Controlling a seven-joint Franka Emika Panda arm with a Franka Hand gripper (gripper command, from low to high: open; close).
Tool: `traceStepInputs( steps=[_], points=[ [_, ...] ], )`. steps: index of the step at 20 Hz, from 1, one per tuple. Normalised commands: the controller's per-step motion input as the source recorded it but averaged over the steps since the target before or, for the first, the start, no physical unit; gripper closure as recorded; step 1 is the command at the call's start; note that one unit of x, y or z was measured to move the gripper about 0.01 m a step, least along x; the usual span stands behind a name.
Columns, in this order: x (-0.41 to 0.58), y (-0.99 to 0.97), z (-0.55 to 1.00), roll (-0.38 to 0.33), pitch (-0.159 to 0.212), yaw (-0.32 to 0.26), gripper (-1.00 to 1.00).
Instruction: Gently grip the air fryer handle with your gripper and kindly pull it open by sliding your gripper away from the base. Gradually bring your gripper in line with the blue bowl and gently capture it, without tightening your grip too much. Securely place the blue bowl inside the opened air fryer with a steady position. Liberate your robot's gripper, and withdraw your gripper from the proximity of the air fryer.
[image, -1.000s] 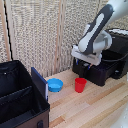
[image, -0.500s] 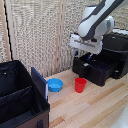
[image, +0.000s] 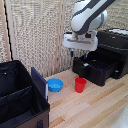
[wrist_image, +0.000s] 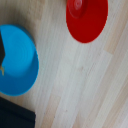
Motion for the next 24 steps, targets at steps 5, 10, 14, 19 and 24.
traceStepInputs(
  steps=[5, 10, 14, 19, 24],
  points=[
    [0.33, 0.5, -0.06, 0.126, 0.141, 0.057, -1.0],
    [0.308, 0.37, -0.25, 0.12, 0.091, 0.069, -1.0],
    [0.391, 0.13, -0.4, 0.026, 0.048, 0.101, -1.0],
    [0.316, 0.0, -0.39, -0.001, 0.032, 0.121, -1.0],
    [0.139, -0.02, -0.3, -0.022, 0.047, 0.118, -1.0]
  ],
)
